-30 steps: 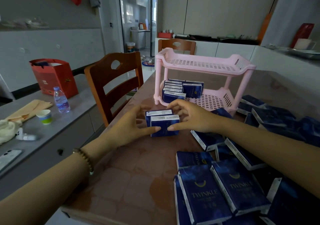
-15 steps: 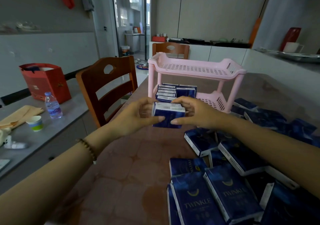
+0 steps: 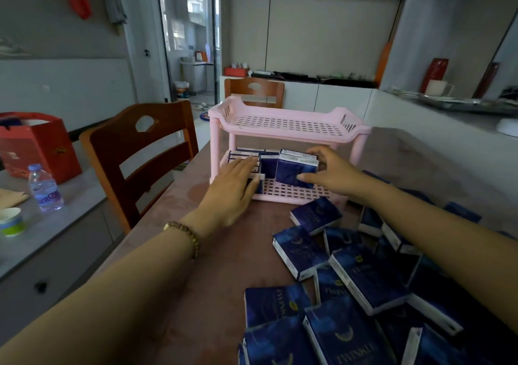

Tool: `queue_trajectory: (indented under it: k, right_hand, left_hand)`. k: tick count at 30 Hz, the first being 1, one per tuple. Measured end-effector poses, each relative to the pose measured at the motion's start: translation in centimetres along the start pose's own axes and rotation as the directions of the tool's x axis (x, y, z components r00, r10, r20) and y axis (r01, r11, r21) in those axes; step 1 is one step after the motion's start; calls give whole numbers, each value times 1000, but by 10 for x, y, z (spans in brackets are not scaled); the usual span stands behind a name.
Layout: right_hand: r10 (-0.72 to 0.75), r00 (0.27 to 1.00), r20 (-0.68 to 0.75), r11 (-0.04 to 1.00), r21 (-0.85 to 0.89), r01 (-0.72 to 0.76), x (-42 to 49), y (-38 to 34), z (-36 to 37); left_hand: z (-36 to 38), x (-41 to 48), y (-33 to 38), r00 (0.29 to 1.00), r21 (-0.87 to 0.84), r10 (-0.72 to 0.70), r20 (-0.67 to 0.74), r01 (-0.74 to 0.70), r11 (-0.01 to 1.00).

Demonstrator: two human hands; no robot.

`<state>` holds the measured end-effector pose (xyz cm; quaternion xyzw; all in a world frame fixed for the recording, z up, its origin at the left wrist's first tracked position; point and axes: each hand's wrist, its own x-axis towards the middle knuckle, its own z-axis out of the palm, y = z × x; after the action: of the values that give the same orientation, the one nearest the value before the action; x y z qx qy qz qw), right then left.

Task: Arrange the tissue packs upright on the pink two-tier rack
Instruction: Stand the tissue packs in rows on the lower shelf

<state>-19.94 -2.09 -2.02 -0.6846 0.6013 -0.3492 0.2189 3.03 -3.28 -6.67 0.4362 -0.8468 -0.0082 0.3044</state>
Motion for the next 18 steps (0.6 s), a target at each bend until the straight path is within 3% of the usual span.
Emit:
queue_trajectory:
  k: [6,18]
  right_hand:
    - [58,996,64,989,-139,-49,36,8,16]
    - [14,1000,-21,993,-113,-17,62,23,45]
  left_hand:
    - [18,-7,-16,1000,105,28,6,-28,994]
    - [27,-4,-22,1000,99,-17,27,14,995]
